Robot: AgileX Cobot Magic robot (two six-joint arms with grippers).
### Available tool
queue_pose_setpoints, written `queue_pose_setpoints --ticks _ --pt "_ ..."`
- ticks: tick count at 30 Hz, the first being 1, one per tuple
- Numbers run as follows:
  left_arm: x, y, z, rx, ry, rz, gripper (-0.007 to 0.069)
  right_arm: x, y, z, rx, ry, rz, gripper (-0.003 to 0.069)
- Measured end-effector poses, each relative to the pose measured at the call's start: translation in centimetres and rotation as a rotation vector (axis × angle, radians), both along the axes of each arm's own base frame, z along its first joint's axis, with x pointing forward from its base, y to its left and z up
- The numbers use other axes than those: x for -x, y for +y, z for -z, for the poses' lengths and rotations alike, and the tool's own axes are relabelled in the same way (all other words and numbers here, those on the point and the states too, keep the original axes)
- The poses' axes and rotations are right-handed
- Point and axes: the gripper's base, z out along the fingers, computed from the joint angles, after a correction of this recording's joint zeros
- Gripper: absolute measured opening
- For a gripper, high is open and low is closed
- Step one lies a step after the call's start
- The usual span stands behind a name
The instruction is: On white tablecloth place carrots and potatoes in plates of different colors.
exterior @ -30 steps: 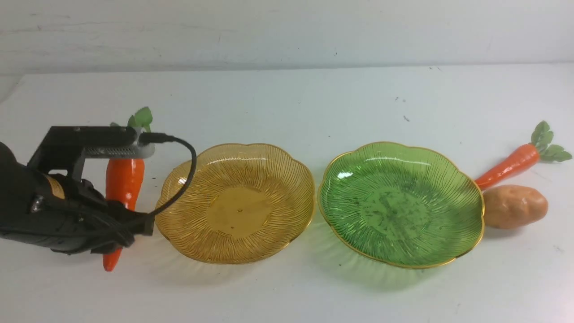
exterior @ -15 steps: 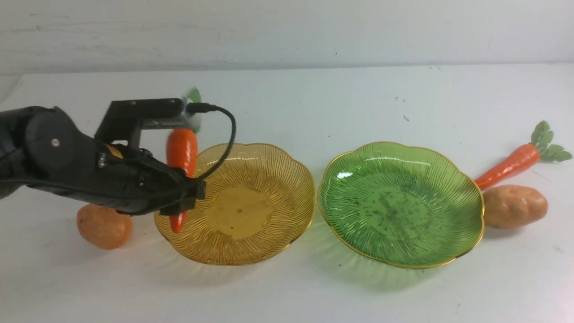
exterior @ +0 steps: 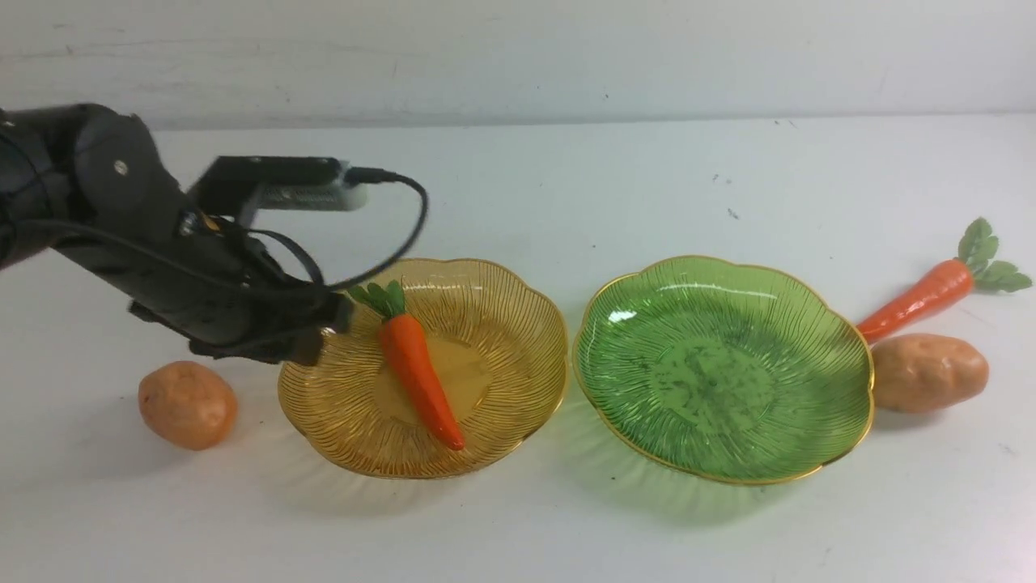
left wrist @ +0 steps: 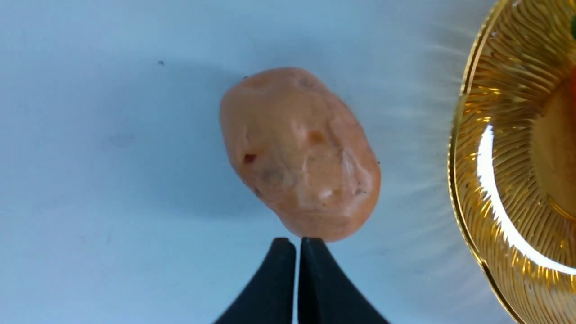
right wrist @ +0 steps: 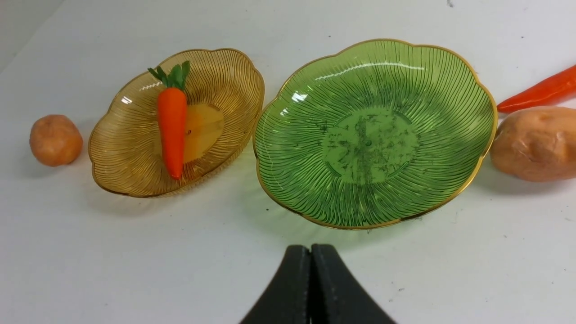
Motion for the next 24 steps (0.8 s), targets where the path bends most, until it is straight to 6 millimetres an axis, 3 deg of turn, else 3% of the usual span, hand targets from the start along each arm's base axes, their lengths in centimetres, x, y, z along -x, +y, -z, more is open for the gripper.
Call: queue_pose_setpoints --ticks 5,12,14,18,23,24 --pt "-0.7 0.1 1.3 0.038 0.022 0.013 0.0119 0.0 0.0 0.0 0.001 0.000 -0.001 -0.0015" --pt "-3.0 0.3 4.5 0.087 0.011 -0.069 0.0573 0.0 0.0 0.0 0.001 0.004 -0.003 -0.0015" --pt "-3.5 0.4 6.1 0.095 0.040 -0.086 0.0640 0.0 0.0 0.0 0.001 0.004 -0.003 -0.0015" --pt "-4.0 0.5 7.9 0.102 0.085 -0.092 0.0656 0.0 0.0 0.0 0.002 0.006 -0.004 -0.0014" --pt "-4.5 0.5 7.3 0.100 0.080 -0.074 0.0431 0.0 0.0 0.1 0.002 0.007 -0.004 -0.0014" --pt "-4.6 0.5 7.0 0.096 0.077 -0.057 0.0416 0.1 0.0 0.1 0.002 0.008 -0.005 -0.0014"
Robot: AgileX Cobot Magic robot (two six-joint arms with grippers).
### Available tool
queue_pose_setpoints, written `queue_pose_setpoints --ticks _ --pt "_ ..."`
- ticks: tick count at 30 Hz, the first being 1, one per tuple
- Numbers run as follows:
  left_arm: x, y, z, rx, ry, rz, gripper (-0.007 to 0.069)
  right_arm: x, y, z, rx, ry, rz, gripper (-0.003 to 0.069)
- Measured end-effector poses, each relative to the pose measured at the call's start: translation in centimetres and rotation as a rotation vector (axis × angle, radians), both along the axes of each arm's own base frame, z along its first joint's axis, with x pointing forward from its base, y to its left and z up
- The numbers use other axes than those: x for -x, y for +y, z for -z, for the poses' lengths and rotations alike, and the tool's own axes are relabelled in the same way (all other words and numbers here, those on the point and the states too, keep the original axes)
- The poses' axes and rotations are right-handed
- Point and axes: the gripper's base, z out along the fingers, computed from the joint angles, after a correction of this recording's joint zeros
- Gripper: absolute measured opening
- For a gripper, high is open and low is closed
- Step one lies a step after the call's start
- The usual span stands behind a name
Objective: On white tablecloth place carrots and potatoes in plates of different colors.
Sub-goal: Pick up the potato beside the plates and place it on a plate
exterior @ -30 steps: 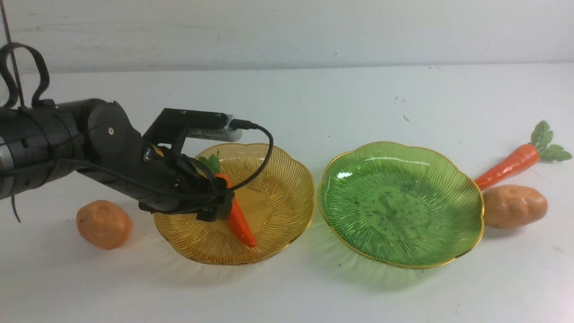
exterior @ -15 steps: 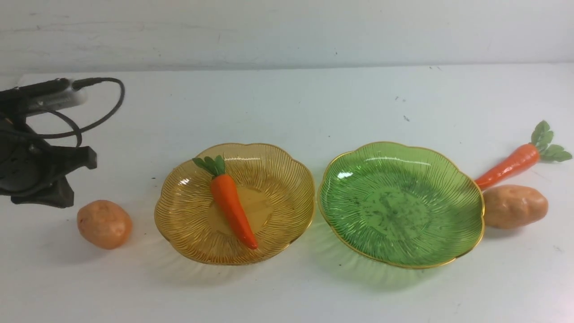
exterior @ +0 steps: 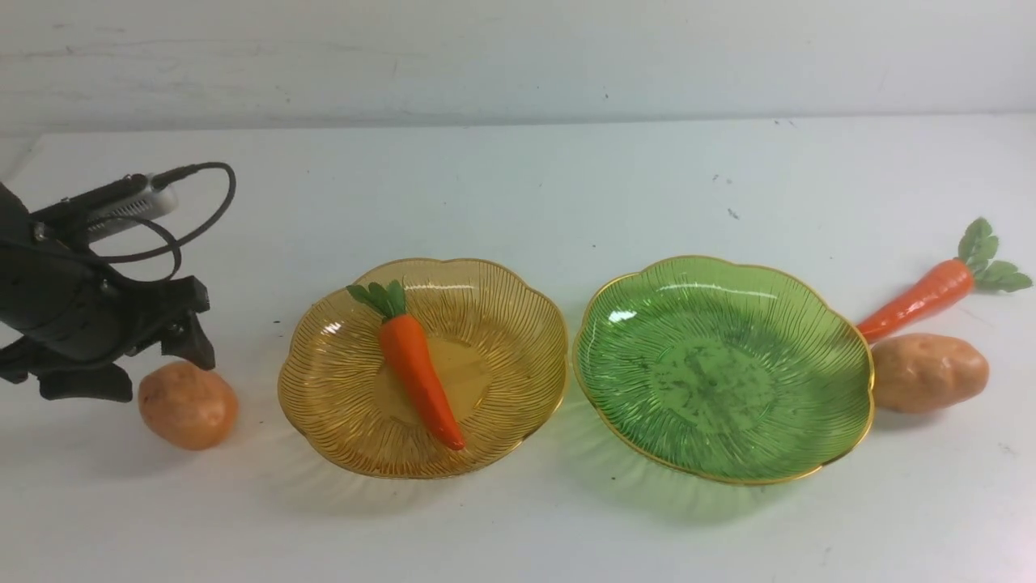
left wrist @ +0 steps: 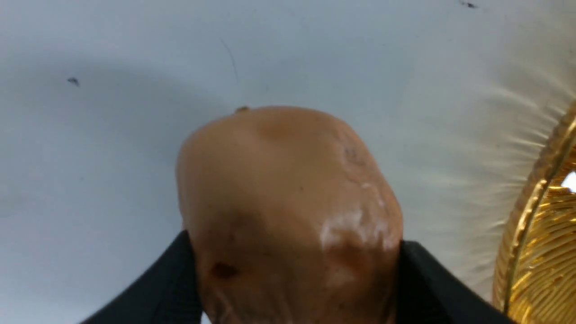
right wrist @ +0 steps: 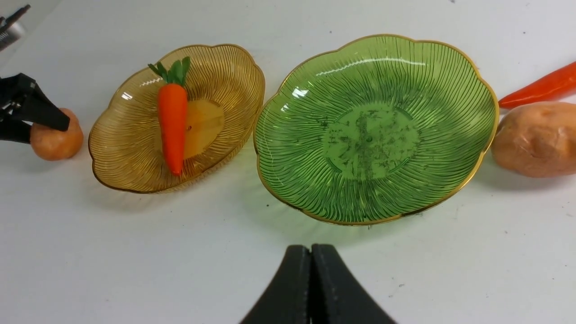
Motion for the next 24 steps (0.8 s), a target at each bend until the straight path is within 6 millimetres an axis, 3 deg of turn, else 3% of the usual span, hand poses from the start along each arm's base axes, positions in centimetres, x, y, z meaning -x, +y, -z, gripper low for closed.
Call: queue_pose_setpoints --ticks 4,7,9,10,12,14,16,20,24 --pt "-0.8 -1.0 -2.8 -0.010 -0.051 0.071 0.0409 0.0 -0.1 0.0 0.010 0.002 0.002 -0.0014" --pt "-1.4 -4.2 -6.6 -0.003 -0.152 0.175 0.0407 -0.1 -0.4 0.1 0.045 -0.006 0.019 -0.0014" --pt "-1.9 -9.2 -9.7 0.035 -0.268 0.323 0.0405 -0.3 -0.9 0.0 0.080 -0.013 0.068 -0.0014" --pt "-1.8 -10.9 -10.2 0.050 -0.298 0.373 0.0405 -0.6 -1.2 -0.2 0.098 -0.002 0.102 -0.0014" --pt "-1.2 -16.3 -11.0 0.095 -0.370 0.524 0.0405 -1.5 -1.9 -1.0 0.144 0.060 0.177 -0.0014" --pt "0.0 -22.5 -10.5 0.130 -0.445 0.677 0.0405 -2.5 -2.5 -1.7 0.193 0.135 0.223 -0.0014" --pt "1.0 -26.7 -9.3 0.140 -0.481 0.760 0.0405 -3.7 -3.0 -2.5 0.243 0.218 0.254 -0.0014" --pt "1.6 -32.6 -6.6 0.157 -0.518 0.833 0.0405 -5.1 -3.0 -3.0 0.250 0.290 0.252 -0.0014" --pt "0.7 -35.6 -3.2 0.152 -0.455 0.879 0.0431 -5.2 -2.6 -2.9 0.219 0.312 0.229 -0.0014"
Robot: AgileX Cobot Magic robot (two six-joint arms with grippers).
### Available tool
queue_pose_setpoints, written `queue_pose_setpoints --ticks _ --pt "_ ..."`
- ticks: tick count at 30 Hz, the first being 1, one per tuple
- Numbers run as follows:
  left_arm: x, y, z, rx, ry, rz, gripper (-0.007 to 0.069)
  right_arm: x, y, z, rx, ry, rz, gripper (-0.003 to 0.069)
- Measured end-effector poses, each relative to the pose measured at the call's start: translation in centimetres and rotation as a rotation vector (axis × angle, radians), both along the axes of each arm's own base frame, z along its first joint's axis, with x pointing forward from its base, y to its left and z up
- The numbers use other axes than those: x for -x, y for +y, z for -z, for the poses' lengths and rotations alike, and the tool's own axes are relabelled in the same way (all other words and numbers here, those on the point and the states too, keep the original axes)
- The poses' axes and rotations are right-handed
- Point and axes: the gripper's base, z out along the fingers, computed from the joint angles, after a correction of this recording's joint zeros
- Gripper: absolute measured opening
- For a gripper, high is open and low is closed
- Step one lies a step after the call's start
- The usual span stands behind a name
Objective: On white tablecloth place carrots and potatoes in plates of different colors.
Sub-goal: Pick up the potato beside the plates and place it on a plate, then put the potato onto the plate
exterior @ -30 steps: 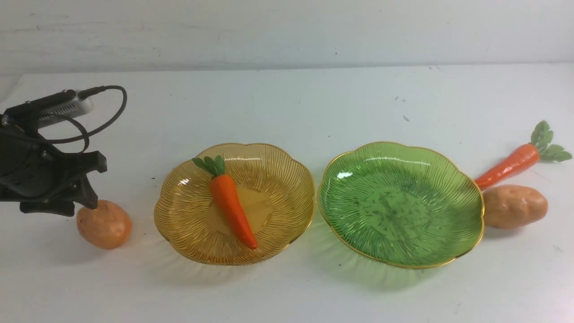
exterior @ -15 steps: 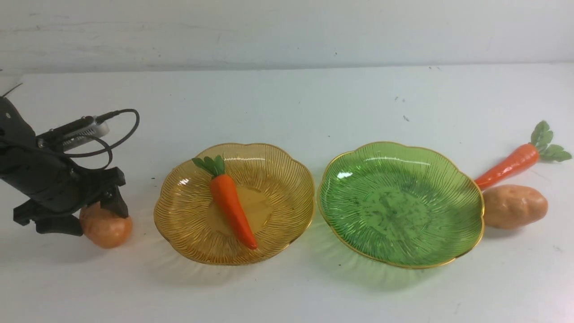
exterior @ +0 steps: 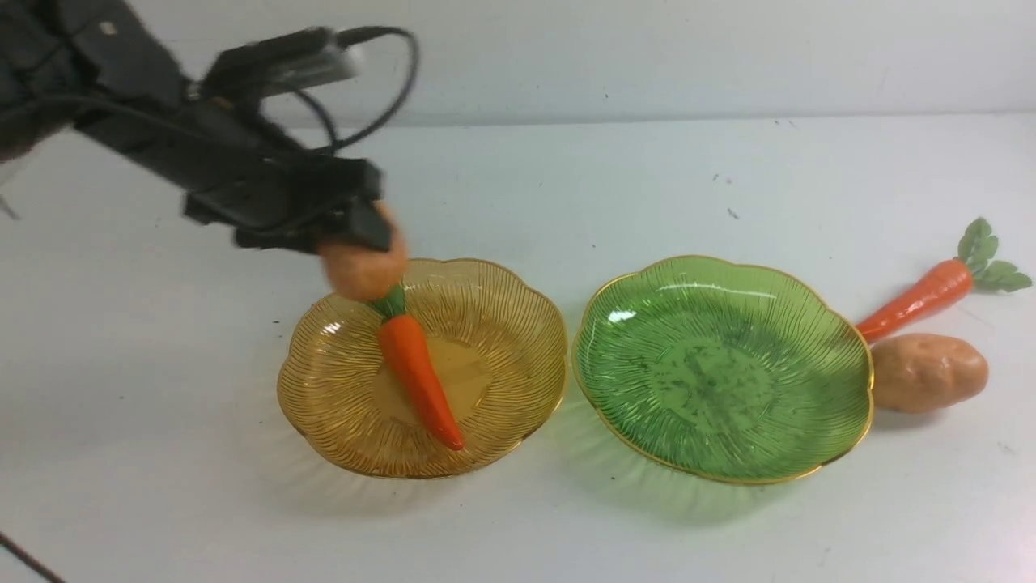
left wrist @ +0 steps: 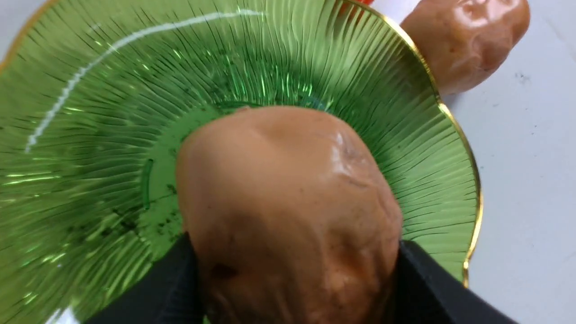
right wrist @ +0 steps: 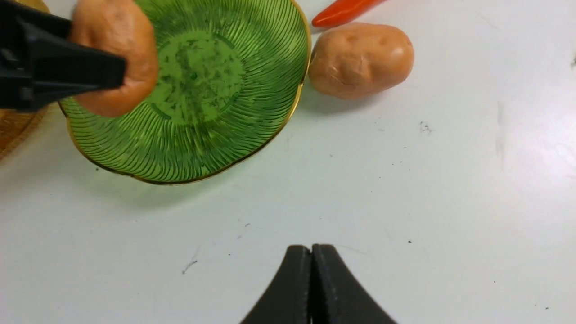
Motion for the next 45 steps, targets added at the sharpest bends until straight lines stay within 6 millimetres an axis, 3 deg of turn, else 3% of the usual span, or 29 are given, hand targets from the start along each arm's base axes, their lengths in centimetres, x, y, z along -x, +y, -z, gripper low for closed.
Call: queue_pose_setpoints --ticks 5,9,14,16,18,21,23,27,30,34,36,42,45 --pt "-1.2 -0.9 2.0 -0.078 0.038 0.032 0.0542 0.1 0.2 0.0 -0.012 0.009 -0.016 -0.0013" --pt "-1.4 -0.6 1.0 -0.146 0.039 0.069 0.0601 0.0 0.2 0.1 -0.017 0.013 -0.013 -0.0012" --pt "-1.8 0.1 -1.2 -0.256 0.025 0.089 0.0590 -1.0 0.3 0.6 -0.025 0.053 -0.007 -0.0011" --pt "-1.9 0.5 -2.2 -0.308 0.029 0.091 0.0545 -1.7 0.3 0.9 -0.033 0.078 -0.008 -0.0011" --pt "-1.9 0.9 -3.2 -0.355 0.034 0.092 0.0447 -2.6 0.4 0.8 -0.040 0.107 0.000 -0.0011" --pt "-1.7 2.3 -6.2 -0.467 -0.007 0.094 0.0165 -5.2 0.0 0.7 0.005 0.155 0.026 -0.0009" --pt "-1.8 3.9 -9.3 -0.501 -0.099 0.052 0.0044 -7.0 -0.7 0.7 0.027 0.180 0.069 -0.0008" --pt "-1.3 8.3 -14.3 -0.472 -0.176 -0.046 -0.0002 -11.6 -3.6 1.7 -0.029 0.251 0.208 -0.0005" --pt "0.6 11.7 -16.2 -0.427 -0.132 -0.089 -0.0004 -14.9 -5.6 3.7 -0.127 0.326 0.269 0.0013" --pt "4.5 13.9 -15.9 -0.432 -0.062 -0.069 -0.0004 -18.1 -6.5 6.6 -0.212 0.384 0.284 0.0099" --pt "6.0 14.7 -15.8 -0.445 -0.056 -0.053 -0.0004 -19.9 -6.7 8.5 -0.247 0.385 0.297 0.0193" --pt "7.8 16.3 -15.6 -0.502 -0.069 -0.055 -0.0004 -24.0 -7.7 13.4 -0.313 0.479 0.416 0.0558" --pt "8.0 16.7 -15.6 -0.524 -0.078 -0.060 -0.0004 -25.1 -7.8 14.8 -0.336 0.532 0.427 0.0638"
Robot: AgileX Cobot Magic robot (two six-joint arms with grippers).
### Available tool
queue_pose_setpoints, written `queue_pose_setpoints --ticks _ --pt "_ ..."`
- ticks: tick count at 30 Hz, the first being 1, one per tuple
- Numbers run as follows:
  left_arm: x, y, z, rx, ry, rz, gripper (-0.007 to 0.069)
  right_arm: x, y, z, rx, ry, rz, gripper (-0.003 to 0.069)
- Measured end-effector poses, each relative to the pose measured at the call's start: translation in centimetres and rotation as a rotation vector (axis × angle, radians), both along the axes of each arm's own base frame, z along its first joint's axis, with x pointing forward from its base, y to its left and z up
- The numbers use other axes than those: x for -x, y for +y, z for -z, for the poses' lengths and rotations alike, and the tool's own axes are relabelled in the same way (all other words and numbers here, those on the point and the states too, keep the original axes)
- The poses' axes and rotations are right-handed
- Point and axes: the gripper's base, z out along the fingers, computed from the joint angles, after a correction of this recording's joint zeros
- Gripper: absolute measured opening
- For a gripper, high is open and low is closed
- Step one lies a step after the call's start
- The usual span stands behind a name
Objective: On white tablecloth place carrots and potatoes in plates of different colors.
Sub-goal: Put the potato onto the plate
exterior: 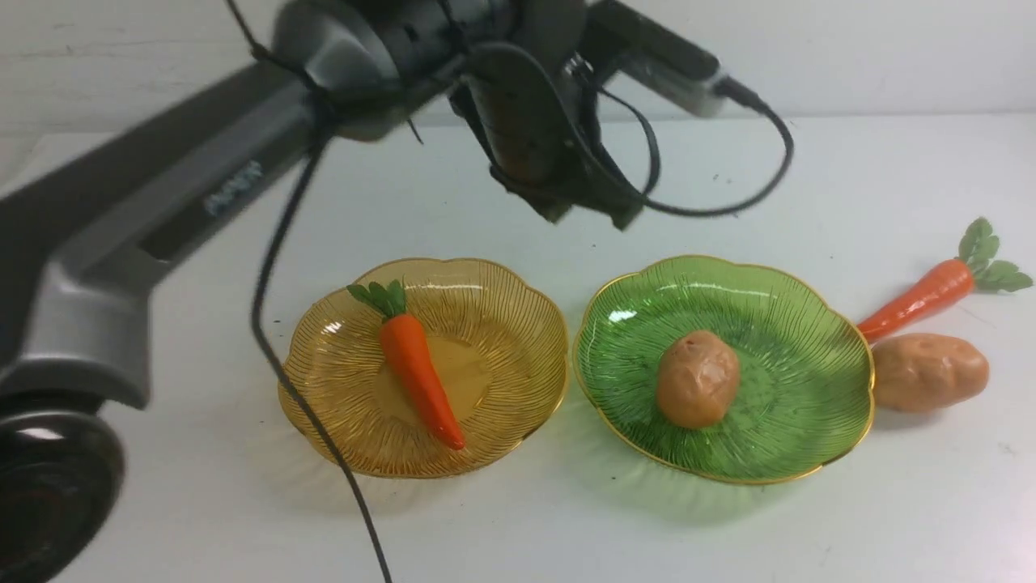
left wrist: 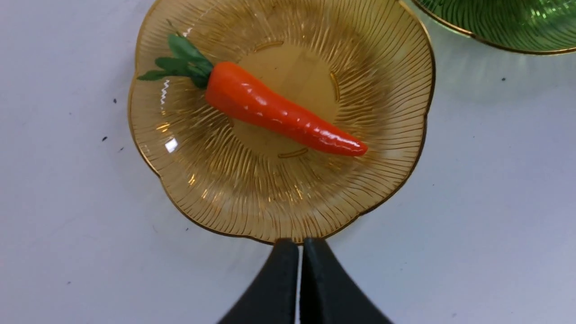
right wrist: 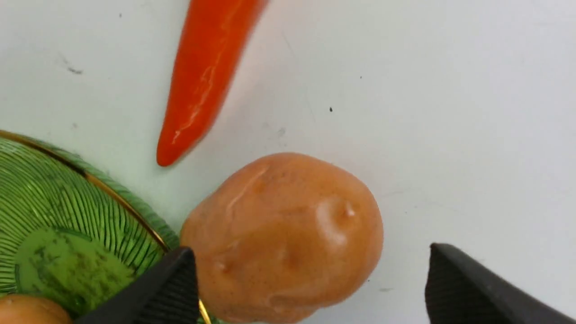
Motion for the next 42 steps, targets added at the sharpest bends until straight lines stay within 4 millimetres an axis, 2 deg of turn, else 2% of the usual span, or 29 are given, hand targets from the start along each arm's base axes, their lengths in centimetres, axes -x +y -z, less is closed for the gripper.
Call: queue_pose_setpoints --ticks 6,14,21,28,36,42 --pt "0.0 0.1 0.1 -0.007 -0.001 -0.001 -0.0004 -1.3 0.3 2.5 -0.082 0.050 0.030 0.0654" --pt "0.0 0.2 0.0 -0.018 -0.008 -0.002 -0.0004 -1.6 0.3 4.1 -0.104 0.091 0.059 0.0654" --pt "-0.1 0.2 0.0 -0.025 -0.013 -0.004 -0.0004 -1.9 0.2 4.3 -0.101 0.092 0.087 0.0640" --pt "-0.1 0.3 0.0 -0.026 -0.014 -0.004 -0.0004 -2.0 0.0 4.4 -0.078 0.082 0.086 0.0559" --pt "-0.1 0.3 0.0 -0.027 -0.014 -0.004 -0.0004 -1.8 -0.4 4.4 -0.040 0.105 0.090 0.0558" --pt "-0.1 0.3 0.0 -0.029 -0.015 -0.004 -0.0004 -1.5 -1.0 3.2 0.045 0.088 0.066 0.0558"
